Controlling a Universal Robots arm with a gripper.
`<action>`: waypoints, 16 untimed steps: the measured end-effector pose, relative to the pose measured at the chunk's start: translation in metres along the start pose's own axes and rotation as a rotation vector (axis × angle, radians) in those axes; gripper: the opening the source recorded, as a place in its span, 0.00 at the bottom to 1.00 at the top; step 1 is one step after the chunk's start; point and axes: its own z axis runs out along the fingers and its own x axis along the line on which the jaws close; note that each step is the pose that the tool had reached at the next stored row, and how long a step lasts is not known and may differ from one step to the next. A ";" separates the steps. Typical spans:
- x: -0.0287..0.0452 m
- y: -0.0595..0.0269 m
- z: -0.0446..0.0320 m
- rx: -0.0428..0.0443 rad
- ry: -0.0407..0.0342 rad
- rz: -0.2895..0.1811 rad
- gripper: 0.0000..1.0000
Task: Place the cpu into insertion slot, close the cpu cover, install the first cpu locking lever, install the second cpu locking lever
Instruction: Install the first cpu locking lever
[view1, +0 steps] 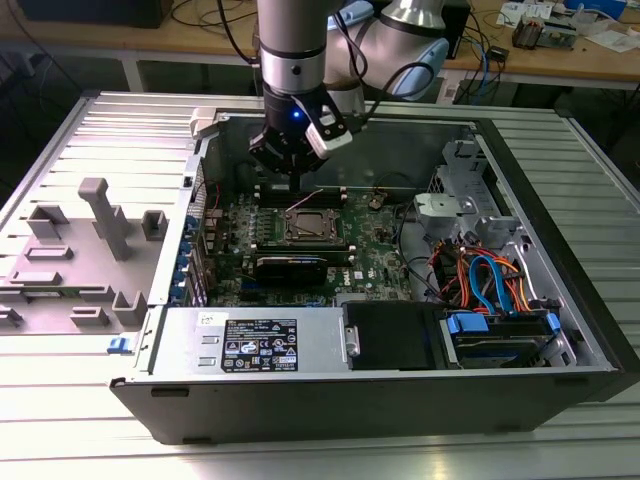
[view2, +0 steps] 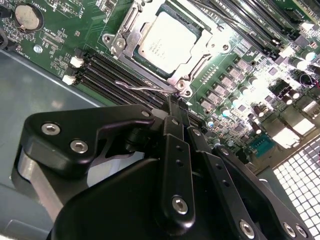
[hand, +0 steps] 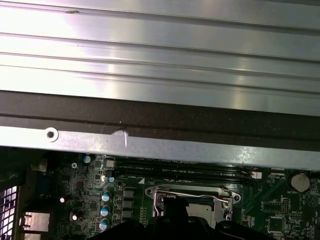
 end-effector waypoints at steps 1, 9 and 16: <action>-0.0003 0.0000 0.0008 -0.0001 0.0000 0.000 0.11; -0.0004 -0.0001 0.0011 0.0000 0.0000 0.000 0.11; -0.0093 -0.0002 0.0059 0.0010 -0.0003 0.005 0.11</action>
